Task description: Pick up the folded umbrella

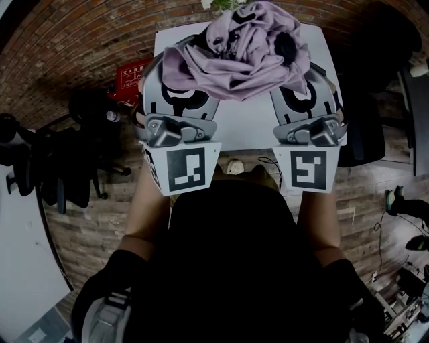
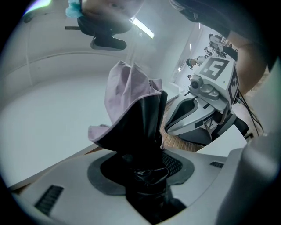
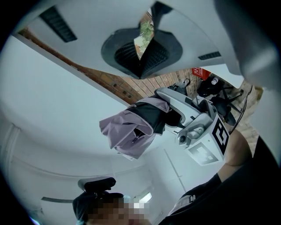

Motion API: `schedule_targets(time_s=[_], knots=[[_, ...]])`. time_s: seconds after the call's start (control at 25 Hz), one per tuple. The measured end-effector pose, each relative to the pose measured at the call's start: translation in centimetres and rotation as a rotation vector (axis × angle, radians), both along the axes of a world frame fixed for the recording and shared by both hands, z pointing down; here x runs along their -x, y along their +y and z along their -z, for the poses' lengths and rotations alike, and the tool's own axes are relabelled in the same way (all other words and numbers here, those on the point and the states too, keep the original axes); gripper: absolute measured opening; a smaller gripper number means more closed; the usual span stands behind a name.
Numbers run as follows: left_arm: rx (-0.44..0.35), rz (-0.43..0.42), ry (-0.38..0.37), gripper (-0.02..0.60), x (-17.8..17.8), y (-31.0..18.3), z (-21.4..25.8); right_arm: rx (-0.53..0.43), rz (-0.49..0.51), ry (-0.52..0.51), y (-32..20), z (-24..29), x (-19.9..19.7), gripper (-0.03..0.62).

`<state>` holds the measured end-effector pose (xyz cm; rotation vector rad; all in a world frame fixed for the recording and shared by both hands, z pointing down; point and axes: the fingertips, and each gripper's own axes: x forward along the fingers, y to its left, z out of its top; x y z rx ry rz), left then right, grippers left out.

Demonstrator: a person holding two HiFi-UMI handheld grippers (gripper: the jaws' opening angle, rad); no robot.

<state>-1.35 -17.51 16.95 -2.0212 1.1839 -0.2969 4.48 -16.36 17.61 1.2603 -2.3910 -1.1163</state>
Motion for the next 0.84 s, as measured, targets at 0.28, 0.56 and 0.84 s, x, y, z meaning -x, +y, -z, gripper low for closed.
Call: schedule_targets(time_s=[0.28,0.56,0.84], knots=[[0.001,-0.006,-0.013,0.213,-0.33,0.04,0.04,0.004,-0.002,-0.006,-0.11,-0.03,-0.21,0.029],[0.007,0.007,-0.018,0.213,0.07,-0.11,-0.08,0.0,0.008,-0.005,-0.17,0.0,0.11,0.029],[0.022,0.003,-0.006,0.213,0.5,-0.51,-0.35,0.0,0.01,0.001,-0.44,-0.16,0.59,0.029]])
